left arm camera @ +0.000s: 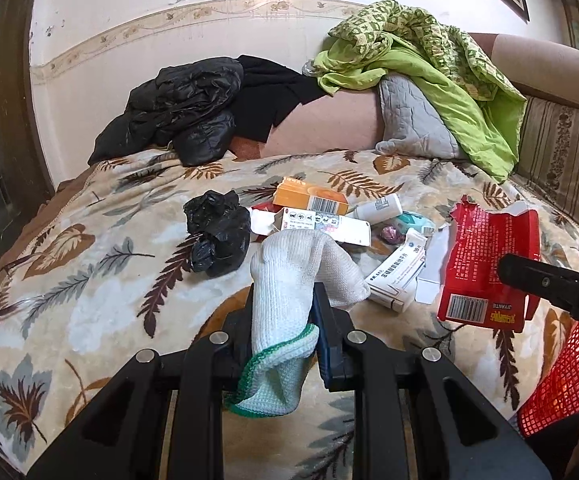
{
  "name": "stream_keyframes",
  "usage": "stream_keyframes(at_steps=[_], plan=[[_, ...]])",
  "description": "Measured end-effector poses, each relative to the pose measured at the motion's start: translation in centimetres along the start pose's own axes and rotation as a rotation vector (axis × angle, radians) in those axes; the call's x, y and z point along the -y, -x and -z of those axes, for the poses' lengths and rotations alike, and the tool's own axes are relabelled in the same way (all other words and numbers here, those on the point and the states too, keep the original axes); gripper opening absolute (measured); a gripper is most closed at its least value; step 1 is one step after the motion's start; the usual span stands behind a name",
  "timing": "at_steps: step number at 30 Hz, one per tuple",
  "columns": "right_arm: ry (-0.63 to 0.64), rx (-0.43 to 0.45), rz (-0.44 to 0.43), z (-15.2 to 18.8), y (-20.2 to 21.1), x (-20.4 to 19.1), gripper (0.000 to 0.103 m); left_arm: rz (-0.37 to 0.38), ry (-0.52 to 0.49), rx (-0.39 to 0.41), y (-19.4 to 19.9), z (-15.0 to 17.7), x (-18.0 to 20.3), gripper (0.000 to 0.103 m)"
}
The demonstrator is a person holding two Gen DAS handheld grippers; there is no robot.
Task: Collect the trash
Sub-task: 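Lift the white sock and red box off the bed with both tools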
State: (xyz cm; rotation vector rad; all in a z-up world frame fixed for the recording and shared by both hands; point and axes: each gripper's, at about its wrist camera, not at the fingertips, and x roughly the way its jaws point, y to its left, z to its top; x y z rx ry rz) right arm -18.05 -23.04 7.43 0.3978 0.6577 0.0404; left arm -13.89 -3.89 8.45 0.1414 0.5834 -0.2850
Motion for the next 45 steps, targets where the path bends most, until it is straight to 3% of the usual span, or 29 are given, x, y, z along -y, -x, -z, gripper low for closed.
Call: stream_keyframes(at_steps=[36,45], plan=[[-0.007,-0.001,-0.011,0.0,-0.1,-0.1,0.02,-0.008,-0.003,0.0,0.1,0.2,0.3,0.022],[-0.109,0.004,-0.03,0.2,1.9,1.7,0.02,0.082,-0.019,0.016,0.4,0.1,0.2,0.022]])
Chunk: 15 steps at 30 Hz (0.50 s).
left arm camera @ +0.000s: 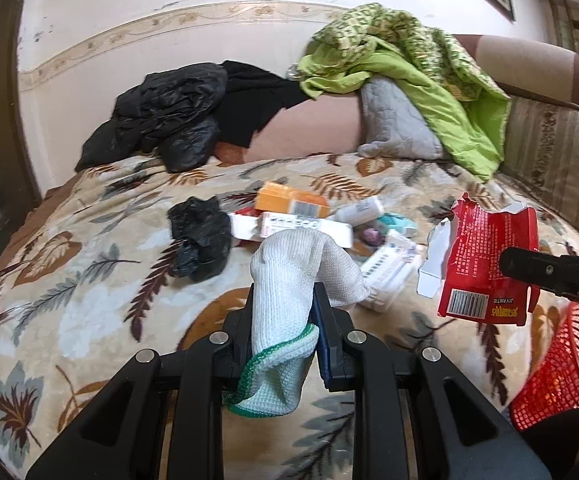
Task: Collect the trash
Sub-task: 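Drop the red box and white sock into the red basket from both tools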
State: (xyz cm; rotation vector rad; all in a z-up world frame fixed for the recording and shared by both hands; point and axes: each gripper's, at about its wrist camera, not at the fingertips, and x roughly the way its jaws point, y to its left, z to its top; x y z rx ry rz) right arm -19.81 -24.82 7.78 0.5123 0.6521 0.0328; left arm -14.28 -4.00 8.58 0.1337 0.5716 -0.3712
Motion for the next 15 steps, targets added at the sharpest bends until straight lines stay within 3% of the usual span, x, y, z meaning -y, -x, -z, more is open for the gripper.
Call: stream_keyframes(at_steps=[8,15], plan=[[-0.045,0.024,0.056,0.5,5.7,4.0,0.02,0.15,-0.058,0.004,1.1,0.0,2.9,0.022],[-0.126,0.077,0.169,1.3,12.9,10.0,0.021,0.317,-0.142,-0.028,3.1,-0.3,8.6,0.022]])
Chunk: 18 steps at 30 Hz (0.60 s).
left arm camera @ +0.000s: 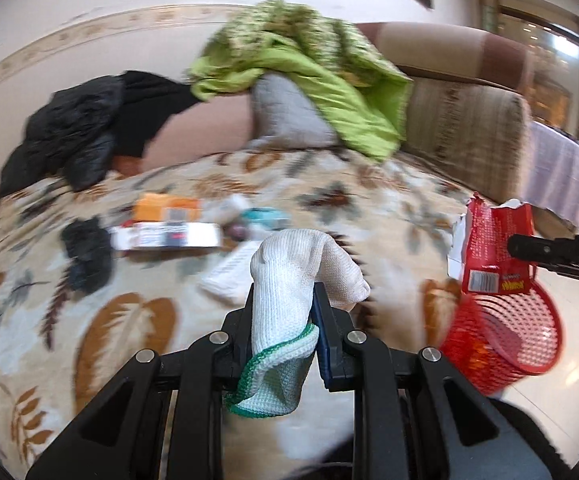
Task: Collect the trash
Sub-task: 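Drop the red box and white sock into the red basket from both tools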
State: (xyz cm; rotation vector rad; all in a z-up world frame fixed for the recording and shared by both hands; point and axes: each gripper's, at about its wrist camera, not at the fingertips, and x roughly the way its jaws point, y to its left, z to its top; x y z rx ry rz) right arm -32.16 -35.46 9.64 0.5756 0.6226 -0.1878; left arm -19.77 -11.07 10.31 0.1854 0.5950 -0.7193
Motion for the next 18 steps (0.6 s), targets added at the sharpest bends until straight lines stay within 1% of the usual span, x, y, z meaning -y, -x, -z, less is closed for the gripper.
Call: stream_keyframes(at_steps=[3,4,8,12,16,18], plan=[[-0.041,0.023,0.061,-0.1,2.5,3.0,0.021,0.075,-0.023,-0.02,-0.2,-0.7,2.8,0.022],[-0.049,0.028,0.08,-0.1,3.2,3.9,0.021,0.113,-0.026,-0.035,-0.3,-1.0,3.9,0.022],[-0.072,0.044,0.146,0.0,5.0,6.7,0.021,0.224,-0.069,-0.084,-1.0,-1.9,8.6,0.022],[-0.122,0.048,0.187,0.4,6.1,9.6,0.022,0.31,-0.115,-0.14,-2.2,-2.4,13.1,0.022],[-0.154,0.052,0.218,0.8,6.6,11.8,0.022,0.365,-0.163,-0.201,-3.8,-2.4,17.0,0.022],[-0.164,0.042,0.233,1.0,6.7,12.5,0.023,0.371,-0.187,-0.222,-4.7,-2.2,18.8,0.023]])
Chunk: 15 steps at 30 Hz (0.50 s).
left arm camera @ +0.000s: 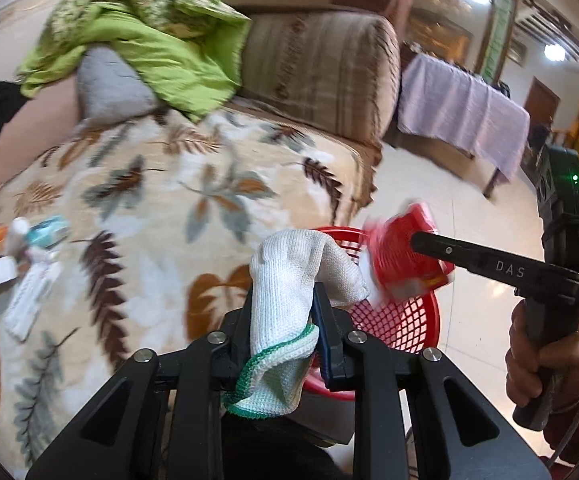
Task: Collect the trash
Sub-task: 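Drop the red box and white sock into the red basket from both tools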
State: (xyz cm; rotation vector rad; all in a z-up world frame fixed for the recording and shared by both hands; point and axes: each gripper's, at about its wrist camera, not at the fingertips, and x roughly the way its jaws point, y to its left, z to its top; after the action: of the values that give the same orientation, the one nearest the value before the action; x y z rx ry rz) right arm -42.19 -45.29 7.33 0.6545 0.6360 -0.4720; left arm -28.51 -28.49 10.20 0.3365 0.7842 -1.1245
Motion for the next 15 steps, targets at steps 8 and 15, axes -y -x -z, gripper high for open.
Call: stream_keyframes(at_steps=[8,15], plan=[[-0.023,-0.001,0.027,0.1,0.1,1.6,0.033,0.029,0.033,-0.045,-2.2,-0.6,0.7,0.057],[-0.013,0.01,0.009,-0.4,0.1,0.2,0.049,-0.017,0.088,0.008,0.3,-0.5,-2.0,0.064]])
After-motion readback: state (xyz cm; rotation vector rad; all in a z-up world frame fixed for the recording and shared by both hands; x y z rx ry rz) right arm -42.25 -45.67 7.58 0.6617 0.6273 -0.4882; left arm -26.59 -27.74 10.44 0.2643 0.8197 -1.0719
